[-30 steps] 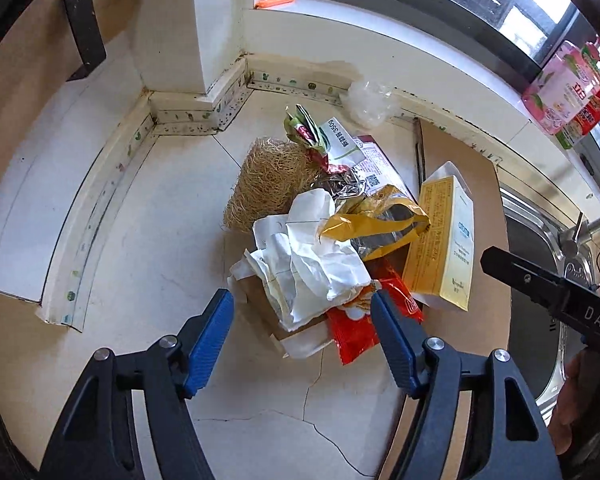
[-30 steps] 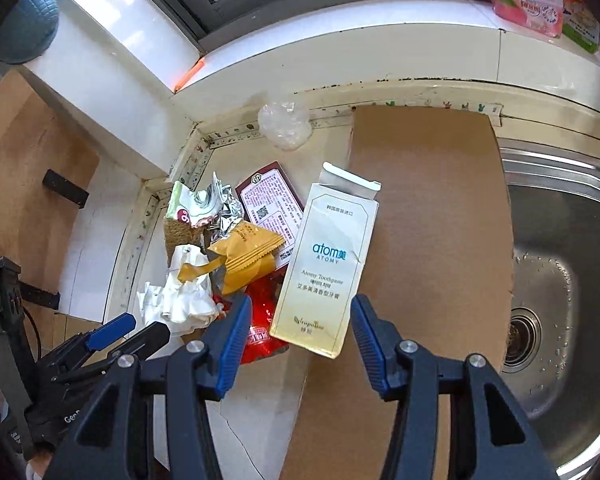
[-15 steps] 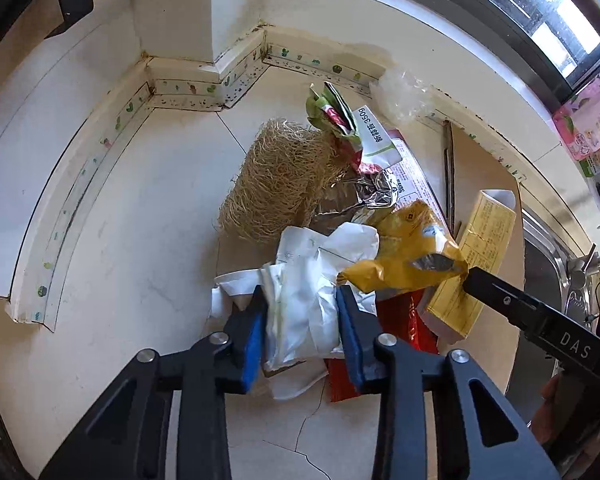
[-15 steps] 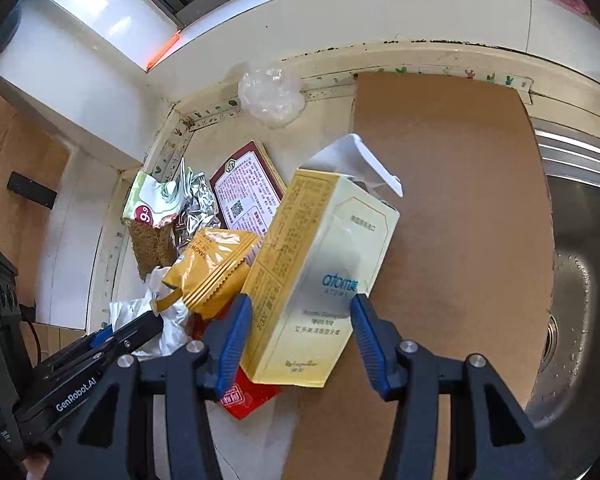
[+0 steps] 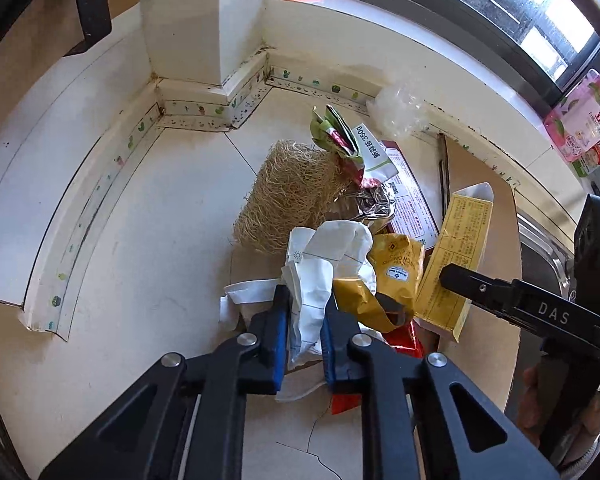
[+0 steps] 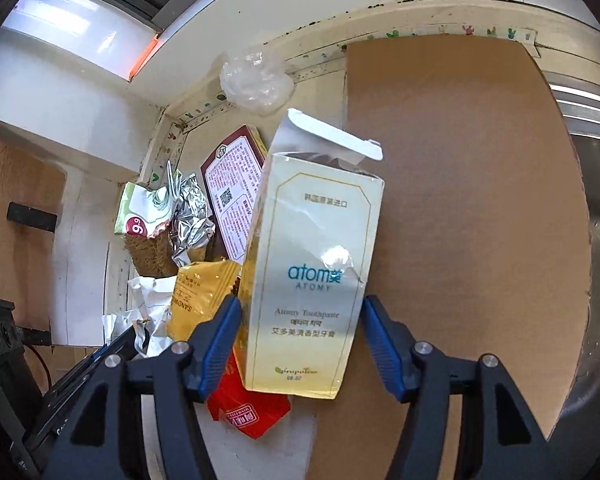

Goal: Collect trash
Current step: 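Grasp the yellow toothpaste box with the right tool while the left grasps crumpled white paper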

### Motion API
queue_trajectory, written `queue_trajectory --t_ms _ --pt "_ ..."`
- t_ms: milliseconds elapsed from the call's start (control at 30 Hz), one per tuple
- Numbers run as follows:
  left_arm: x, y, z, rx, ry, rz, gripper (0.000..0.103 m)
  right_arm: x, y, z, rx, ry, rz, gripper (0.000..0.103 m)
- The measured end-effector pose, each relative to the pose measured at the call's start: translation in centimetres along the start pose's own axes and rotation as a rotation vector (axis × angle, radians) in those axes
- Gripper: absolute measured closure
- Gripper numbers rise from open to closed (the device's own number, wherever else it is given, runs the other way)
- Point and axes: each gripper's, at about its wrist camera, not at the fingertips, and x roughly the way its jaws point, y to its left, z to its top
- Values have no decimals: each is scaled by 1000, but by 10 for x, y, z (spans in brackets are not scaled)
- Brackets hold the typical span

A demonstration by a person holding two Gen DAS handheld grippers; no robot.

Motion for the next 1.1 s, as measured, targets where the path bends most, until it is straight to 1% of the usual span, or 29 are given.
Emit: queue_trajectory --t_ms 133,167,200,367,567,800,1000,1100 --pt "-13 10 -3 -16 -24 8 91 0 7 -2 -13 -21 13 41" --pt "-17 13 -5 -18 -30 12 91 0 10 -3 -20 -28 11 48" --pt "-21 14 -7 -15 -39 22 91 -1 13 -4 -31 -35 9 49" --pt "-40 15 -19 31 -78 75 91 -10 27 -15 -70 -66 18 49" --pt "-66 15 -45 80 -107 82 91 -33 37 -43 -86 -94 38 49" --pt "-109 26 -90 130 -152 53 91 -68 54 -99 -101 -139 33 49" --pt "-151 51 -139 166 -174 -30 91 -101 73 -173 -72 -210 2 49" --pt "-168 66 -165 187 -173 -64 91 -115 88 -216 -60 -242 -16 49"
